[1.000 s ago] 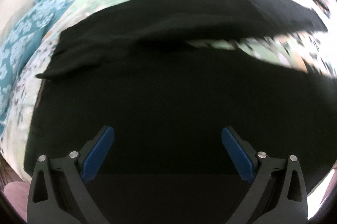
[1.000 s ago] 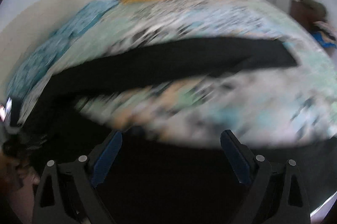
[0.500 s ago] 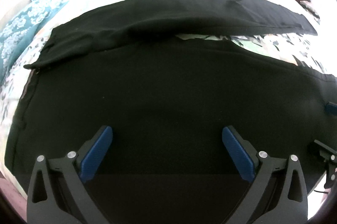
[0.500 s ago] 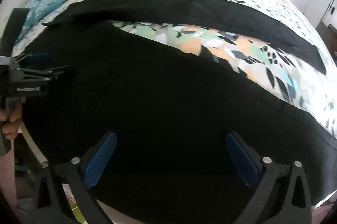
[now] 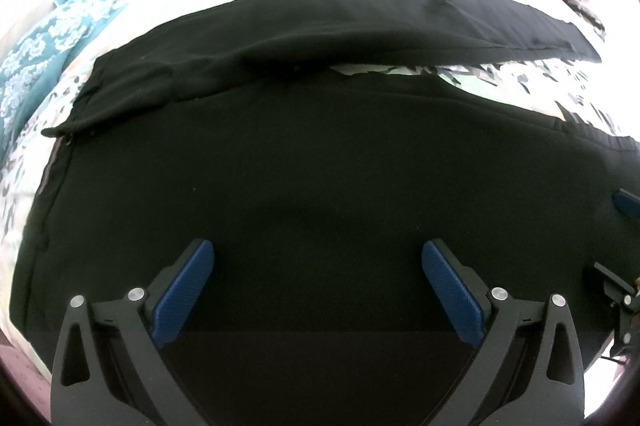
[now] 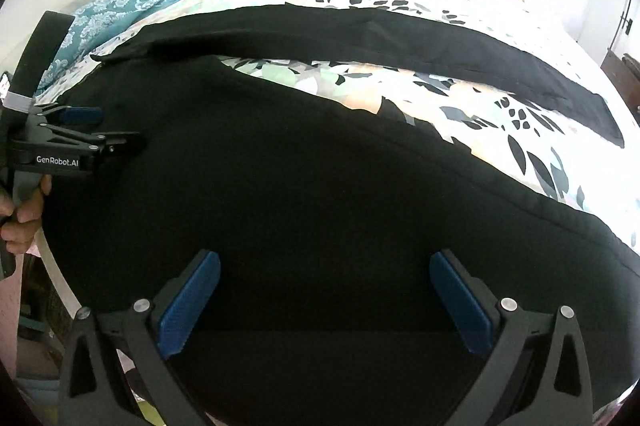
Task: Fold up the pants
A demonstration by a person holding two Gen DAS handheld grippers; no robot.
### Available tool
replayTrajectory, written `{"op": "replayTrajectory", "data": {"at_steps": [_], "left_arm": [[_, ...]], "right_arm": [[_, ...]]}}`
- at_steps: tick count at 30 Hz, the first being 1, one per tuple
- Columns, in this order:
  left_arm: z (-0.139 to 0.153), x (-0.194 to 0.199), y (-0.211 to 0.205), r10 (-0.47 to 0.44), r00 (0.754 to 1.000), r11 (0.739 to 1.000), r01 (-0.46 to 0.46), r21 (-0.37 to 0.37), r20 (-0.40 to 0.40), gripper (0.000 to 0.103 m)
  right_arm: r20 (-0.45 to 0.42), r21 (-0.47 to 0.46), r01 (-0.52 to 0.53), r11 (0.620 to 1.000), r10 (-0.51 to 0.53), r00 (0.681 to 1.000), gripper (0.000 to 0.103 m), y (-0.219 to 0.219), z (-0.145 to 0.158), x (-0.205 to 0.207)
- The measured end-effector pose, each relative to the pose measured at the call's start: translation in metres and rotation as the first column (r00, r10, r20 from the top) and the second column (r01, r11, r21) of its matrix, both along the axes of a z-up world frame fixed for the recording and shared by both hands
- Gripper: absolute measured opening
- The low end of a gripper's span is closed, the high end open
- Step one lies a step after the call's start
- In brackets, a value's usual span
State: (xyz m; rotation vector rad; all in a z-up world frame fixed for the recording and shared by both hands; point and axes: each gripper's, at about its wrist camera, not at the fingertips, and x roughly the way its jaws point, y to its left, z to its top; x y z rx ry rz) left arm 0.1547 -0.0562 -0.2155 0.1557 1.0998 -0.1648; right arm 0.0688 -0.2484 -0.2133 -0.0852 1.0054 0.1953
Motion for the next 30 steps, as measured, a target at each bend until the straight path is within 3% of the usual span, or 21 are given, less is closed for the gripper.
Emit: {"op": "replayTrajectory", "data": {"at_steps": [30], "left_arm": [[0.0008, 0.0017, -0.0017, -0.002, 1.0, 1.0, 0.002, 0.004, 0.011, 0.103]], "right_arm": [[-0.012, -0.002, 0.034, 0.999, -0.034, 0.999, 0.103, 0.0019, 0.0005, -0.0003]]}}
